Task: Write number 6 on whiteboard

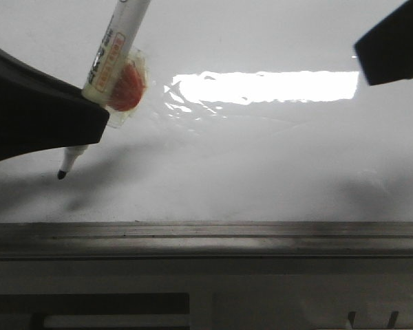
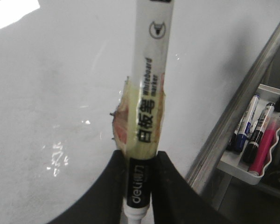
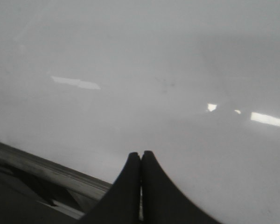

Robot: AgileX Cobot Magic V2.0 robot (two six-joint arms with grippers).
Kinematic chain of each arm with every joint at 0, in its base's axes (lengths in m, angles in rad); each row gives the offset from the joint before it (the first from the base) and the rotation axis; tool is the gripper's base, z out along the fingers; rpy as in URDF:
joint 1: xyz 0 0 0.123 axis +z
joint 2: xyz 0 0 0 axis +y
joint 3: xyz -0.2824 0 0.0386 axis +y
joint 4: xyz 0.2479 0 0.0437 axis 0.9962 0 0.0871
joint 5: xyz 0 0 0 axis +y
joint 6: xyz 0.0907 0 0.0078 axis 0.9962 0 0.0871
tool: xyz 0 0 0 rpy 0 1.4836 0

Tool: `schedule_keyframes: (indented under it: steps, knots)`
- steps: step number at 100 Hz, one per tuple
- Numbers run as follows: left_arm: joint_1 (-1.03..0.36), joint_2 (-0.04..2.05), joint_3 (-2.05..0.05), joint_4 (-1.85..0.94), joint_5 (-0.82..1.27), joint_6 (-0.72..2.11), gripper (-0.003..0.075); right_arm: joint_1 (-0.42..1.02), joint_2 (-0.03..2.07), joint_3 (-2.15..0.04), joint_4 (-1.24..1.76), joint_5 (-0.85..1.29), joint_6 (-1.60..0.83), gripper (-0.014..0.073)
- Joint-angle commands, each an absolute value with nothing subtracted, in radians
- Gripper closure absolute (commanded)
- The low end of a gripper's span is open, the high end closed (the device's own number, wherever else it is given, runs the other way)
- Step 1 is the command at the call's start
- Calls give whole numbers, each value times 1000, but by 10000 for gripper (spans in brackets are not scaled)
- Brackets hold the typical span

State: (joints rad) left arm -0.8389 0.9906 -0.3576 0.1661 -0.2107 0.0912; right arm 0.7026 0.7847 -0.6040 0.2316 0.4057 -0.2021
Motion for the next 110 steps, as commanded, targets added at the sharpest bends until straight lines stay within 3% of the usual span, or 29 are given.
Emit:
schedule_keyframes:
  steps: [1, 26, 93, 102, 110]
  knots:
    - [-844, 977, -392, 253, -276, 81, 741, 783, 823, -658, 237, 318, -216, 300]
    - [-912, 977, -392, 419, -280, 81, 741, 953, 935, -710, 219, 203, -222, 300]
    - [-967, 977, -392, 443, -280, 81, 741, 955, 1050, -790, 260, 241, -222, 300]
    - [-967, 977, -392, 443, -280, 81, 741, 955, 1052, -790, 269, 249, -222, 314]
    - [-967, 977, -392, 443, -280, 81, 741, 955, 1052, -790, 274, 254, -222, 394]
